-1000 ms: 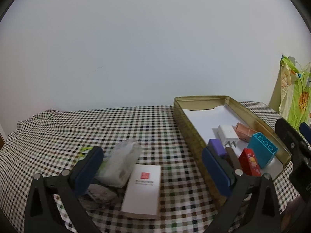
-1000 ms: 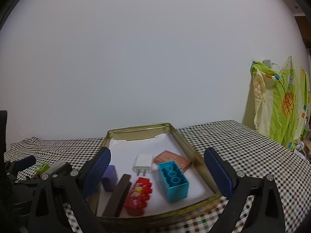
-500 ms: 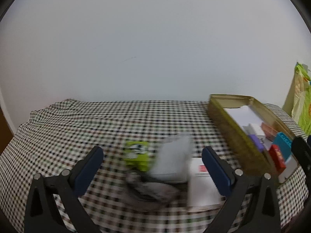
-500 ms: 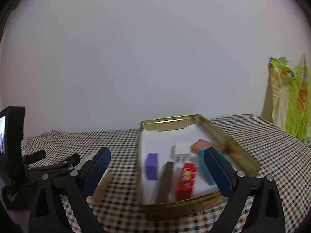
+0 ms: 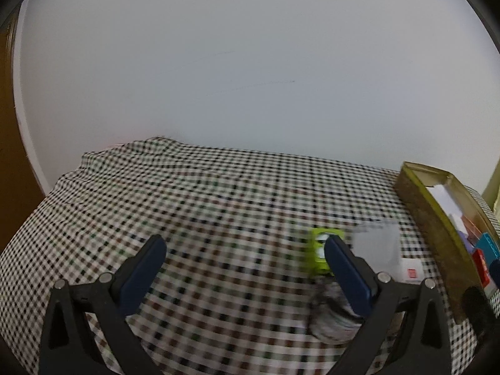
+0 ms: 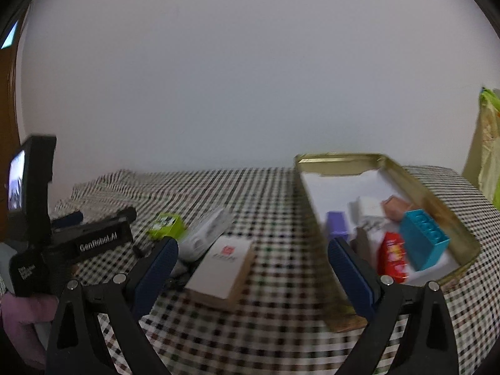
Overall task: Organize rigid objects
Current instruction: 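Move both tools back toward the white box and grey pouch, then grasp the white printed box with the right tool while the left tool grasps the grey pouch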
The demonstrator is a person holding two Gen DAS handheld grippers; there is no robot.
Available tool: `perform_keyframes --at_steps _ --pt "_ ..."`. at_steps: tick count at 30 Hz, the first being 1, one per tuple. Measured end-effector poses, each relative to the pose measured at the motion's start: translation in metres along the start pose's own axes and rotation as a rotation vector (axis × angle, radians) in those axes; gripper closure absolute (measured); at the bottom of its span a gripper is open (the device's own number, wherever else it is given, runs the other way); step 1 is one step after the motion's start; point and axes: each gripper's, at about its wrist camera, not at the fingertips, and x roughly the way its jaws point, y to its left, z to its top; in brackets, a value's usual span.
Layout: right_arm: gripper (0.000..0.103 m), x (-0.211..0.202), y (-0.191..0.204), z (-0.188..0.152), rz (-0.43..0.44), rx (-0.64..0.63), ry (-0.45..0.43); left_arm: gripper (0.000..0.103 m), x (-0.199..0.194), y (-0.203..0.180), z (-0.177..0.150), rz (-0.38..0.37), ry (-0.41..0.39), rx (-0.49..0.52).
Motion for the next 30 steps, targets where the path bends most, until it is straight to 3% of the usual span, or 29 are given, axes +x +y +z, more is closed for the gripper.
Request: perform_keyframes --at_steps 3,4,7,9,13,18,22,26,30 --pt "0.005 0.014 0.015 -0.001 -0.018 -0.030 0.057 0.001 0.002 0.006 0.001 0.027 0.004 -0.006" --pt "0.011 0.019 0.019 -0.001 -0.019 -0.040 0.079 0.001 0.002 0.008 0.001 0.039 0.003 -0.005" --pt "0.047 0.033 0.029 -0.004 -0.051 -0.071 0.152 0.001 0.003 0.013 0.002 0.067 0.001 -0.001" --pt "0.047 0.040 0.028 -0.006 -0.081 -0.062 0.193 0.001 0.002 0.015 0.002 0.073 0.001 0.003" --pt "0.047 0.052 0.017 -0.010 -0.028 0.006 0.253 0.001 0.002 0.014 0.001 0.071 0.009 0.004" --pt "0.047 0.058 0.025 -0.012 0.026 -0.003 0.281 0.001 0.002 0.011 0.000 0.077 0.014 0.024" --pt "0.046 0.062 0.031 -0.012 0.007 -0.025 0.292 0.001 0.006 0.012 0.001 0.072 0.024 0.028" --pt "0.044 0.077 0.027 -0.015 -0.005 -0.005 0.380 0.001 0.008 0.010 0.000 0.062 0.036 0.034" --pt "0.046 0.074 0.022 -0.015 0.022 0.016 0.370 0.001 0.007 0.005 -0.002 0.041 0.045 0.052"
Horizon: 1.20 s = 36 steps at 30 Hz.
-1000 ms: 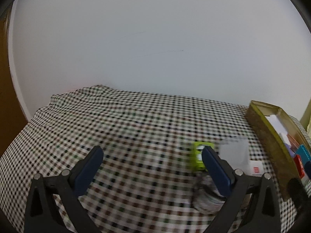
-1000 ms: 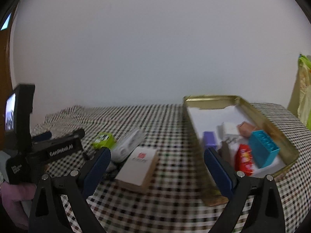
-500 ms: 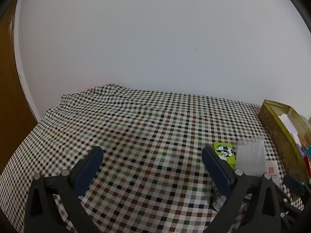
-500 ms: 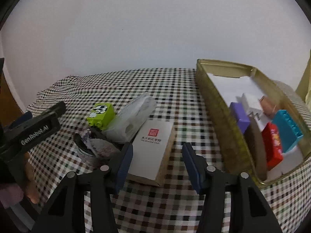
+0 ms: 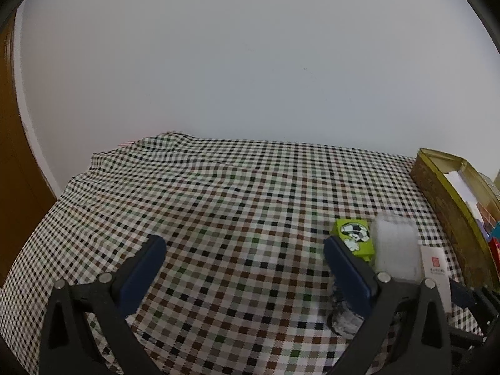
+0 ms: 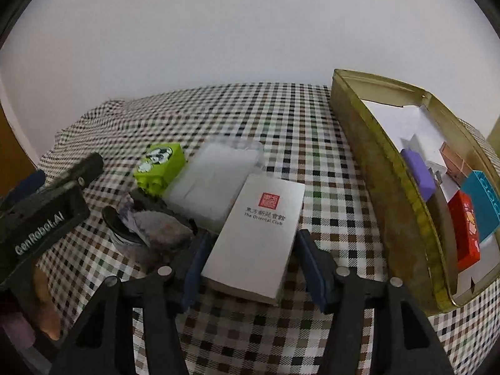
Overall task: Organize rigid objects
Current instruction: 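Grasp the white printed box with the right tool while the left tool grasps the grey pouch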
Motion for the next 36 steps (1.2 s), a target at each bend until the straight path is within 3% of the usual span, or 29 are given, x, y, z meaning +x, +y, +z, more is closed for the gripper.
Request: perform_keyframes --at_steps 4,8,11,14,18,20,22,29,31,36 --pt "0.058 -0.010 -0.009 -0.004 0.059 0.030 -0.027 0.001 -0.001 -0.006 -0.001 -0.066 0.012 0.018" --pt "0.058 -0.038 -0.018 -0.015 0.113 0.043 -0.124 0.001 -0.005 -0.018 -0.002 -0.164 0.028 0.067" --pt "0.058 -0.060 -0.023 -0.023 0.099 0.024 -0.207 0.001 -0.009 -0.036 -0.007 -0.243 0.048 0.145" --pt "0.058 -0.071 -0.028 -0.027 0.110 0.042 -0.240 0.002 -0.012 -0.053 -0.016 -0.275 0.063 0.242" --pt "0.058 -0.066 -0.035 -0.023 0.128 0.080 -0.217 0.006 -0.011 -0.064 -0.019 -0.285 0.083 0.302" --pt "0.058 -0.063 -0.034 -0.024 0.137 0.095 -0.210 0.023 -0.007 -0.061 -0.018 -0.306 0.114 0.280" --pt "0.058 -0.065 -0.031 -0.026 0.139 0.091 -0.204 0.030 -0.004 -0.059 -0.021 -0.346 0.145 0.265" --pt "0.058 -0.064 -0.033 -0.026 0.146 0.090 -0.203 0.031 -0.007 -0.062 -0.026 -0.366 0.144 0.285" --pt "0.058 -0.063 -0.032 -0.025 0.147 0.086 -0.201 0.030 -0.006 -0.061 -0.027 -0.397 0.160 0.280" --pt "0.058 -0.064 -0.032 -0.026 0.144 0.092 -0.199 0.027 0.010 -0.071 -0.034 -0.380 0.245 0.290"
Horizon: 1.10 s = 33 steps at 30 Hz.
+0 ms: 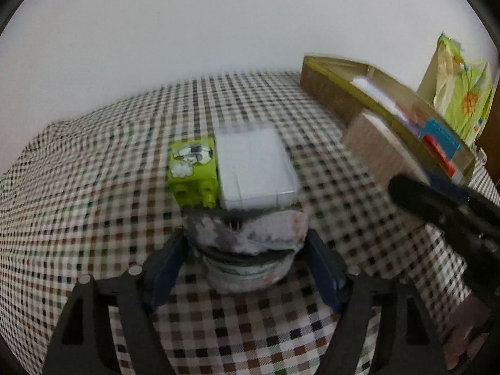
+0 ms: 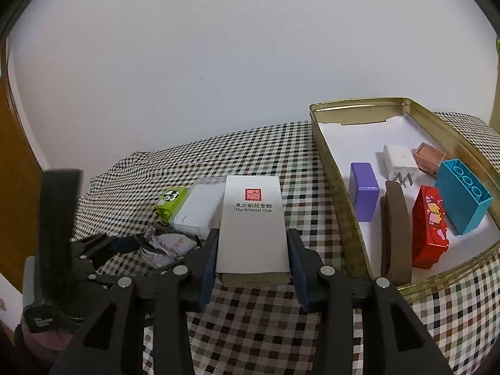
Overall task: Organize rigid objects
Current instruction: 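Grasp the white printed box with the right tool while the left tool grasps the grey pouch, then carry the white box and grey pouch with both tools over the tin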
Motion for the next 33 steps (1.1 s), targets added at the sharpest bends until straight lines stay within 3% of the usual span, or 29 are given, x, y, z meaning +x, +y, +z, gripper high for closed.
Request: perform_keyframes --at_steps 11,17,28,33 --pt "0.058 -0.005 -0.003 0.003 0.000 -0.023 -0.035 0.032 -0.001 0.005 -0.008 -0.016 -0.054 -0.042" --pt "0.058 -0.016 -0.003 0.007 -0.013 -0.047 -0.101 0.032 -0.007 -0.008 -0.013 -0.087 -0.095 -0.013" --pt "0.058 -0.033 -0.009 0.018 -0.040 -0.083 -0.206 0.032 -0.038 0.004 -0.013 -0.136 -0.256 -0.109" --pt "0.058 -0.032 -0.019 0.023 -0.047 -0.076 -0.210 0.032 -0.047 -0.001 -0.002 -0.119 -0.297 -0.124"
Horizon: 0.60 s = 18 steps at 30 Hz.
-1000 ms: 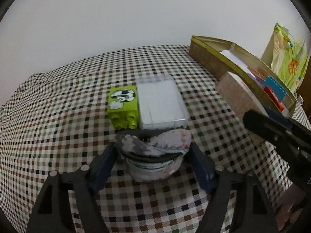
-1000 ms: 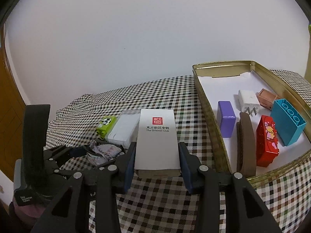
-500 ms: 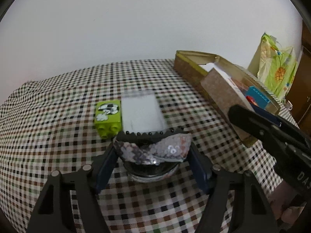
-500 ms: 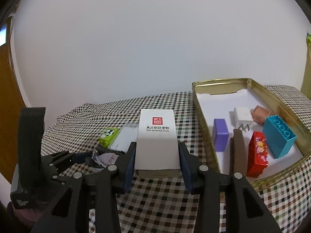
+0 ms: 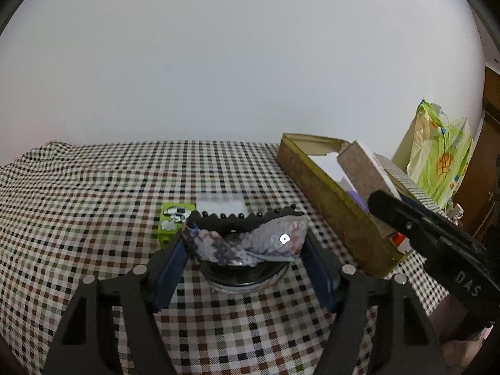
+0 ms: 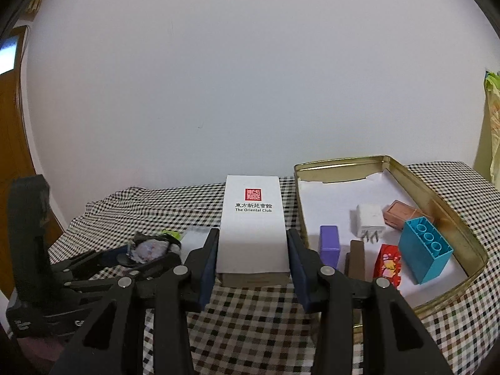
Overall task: Organize rigid objects
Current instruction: 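Carry the white box and grey pouch with both tools over the tin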
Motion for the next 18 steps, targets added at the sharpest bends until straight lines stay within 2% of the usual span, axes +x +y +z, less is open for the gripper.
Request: perform_keyframes --at_steps 6,18 --pt "0.058 -0.007 -0.019 0.010 -0.054 -0.037 -0.054 0.032 -0.001 -0.015 0.003 -0.013 -0.020 -0.031" --pt "0.058 -0.017 -0.106 0.028 -0.140 0.024 -0.108 0.032 0.017 -0.075 0.019 -0.047 -0.044 0.001"
